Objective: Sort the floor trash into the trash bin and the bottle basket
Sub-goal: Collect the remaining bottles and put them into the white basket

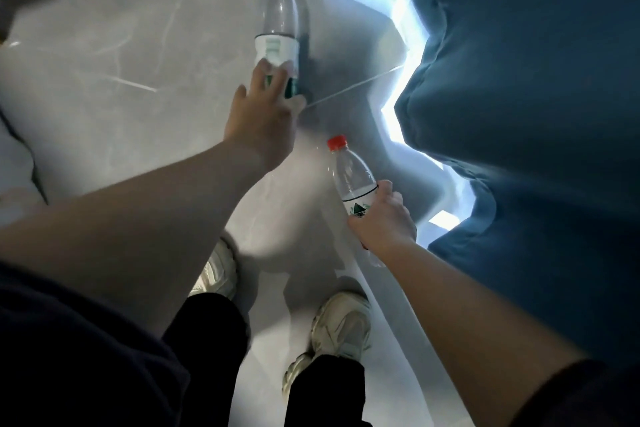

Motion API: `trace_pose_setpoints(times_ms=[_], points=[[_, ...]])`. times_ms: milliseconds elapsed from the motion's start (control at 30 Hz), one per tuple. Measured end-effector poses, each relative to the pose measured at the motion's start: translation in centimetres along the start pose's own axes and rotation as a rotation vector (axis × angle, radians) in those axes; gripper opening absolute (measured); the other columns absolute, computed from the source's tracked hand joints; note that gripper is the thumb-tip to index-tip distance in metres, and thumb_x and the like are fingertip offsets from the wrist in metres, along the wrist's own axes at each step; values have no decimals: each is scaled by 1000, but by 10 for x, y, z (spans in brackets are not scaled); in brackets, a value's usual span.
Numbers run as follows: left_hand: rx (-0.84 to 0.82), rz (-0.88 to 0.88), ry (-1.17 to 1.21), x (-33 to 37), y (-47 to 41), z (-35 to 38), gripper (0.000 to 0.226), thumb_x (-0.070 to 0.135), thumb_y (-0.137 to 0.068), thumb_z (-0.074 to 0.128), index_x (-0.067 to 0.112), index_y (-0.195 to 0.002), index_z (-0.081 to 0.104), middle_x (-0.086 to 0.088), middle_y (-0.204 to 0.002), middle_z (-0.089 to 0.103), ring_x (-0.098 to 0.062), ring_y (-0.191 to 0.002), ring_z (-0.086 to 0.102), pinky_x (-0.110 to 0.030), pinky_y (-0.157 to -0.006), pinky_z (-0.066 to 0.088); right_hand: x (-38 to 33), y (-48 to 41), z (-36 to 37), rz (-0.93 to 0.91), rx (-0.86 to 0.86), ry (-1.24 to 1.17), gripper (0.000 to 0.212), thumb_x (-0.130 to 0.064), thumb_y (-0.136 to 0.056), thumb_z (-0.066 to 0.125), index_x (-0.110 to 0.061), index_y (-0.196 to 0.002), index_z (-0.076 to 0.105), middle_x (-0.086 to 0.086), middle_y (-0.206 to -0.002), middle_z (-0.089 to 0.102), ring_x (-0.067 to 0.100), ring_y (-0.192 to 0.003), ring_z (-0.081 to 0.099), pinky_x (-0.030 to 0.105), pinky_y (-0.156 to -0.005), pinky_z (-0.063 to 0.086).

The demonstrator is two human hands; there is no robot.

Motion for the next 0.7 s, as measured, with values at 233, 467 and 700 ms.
trace_pose_setpoints(times_ms=[233,467,700], points=[[76,-428,370,-7,1,6,76,32,-74,74,13,-135,32,-11,-136,34,-34,-117,42,-47,-83,46,-2,-3,-8,-22,58,-129,54,-34,-80,66,-16,-117,31,6,-105,44,30,-98,55,46,-84,52],[-176,-704,649,-5,-3,29,74,29,-68,76,8,-124,33,-15,-117,54,-36,-104,56,-37,-75,43,-13,-10,-23,-74,95,-238,51,-31,-79,70,-20,-109,29,9,-110,52,25,-90,54,37,-75,49],[-155,-581,907,10,92,-57,61,23,-65,79,18,-106,33,-4,-97,54,-25,-84,54,-30,-67,40,-34,86,-89,-136,99,-342,55,-28,-75,74,-20,-109,31,7,-116,55,24,-97,52,30,-76,40]])
Point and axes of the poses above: each hand's wrist, its own y-axis away from the middle knuckle, its own z-axis out of the palm, x = y × z, the point moved 2 cm from there along -y, towards the middle knuckle
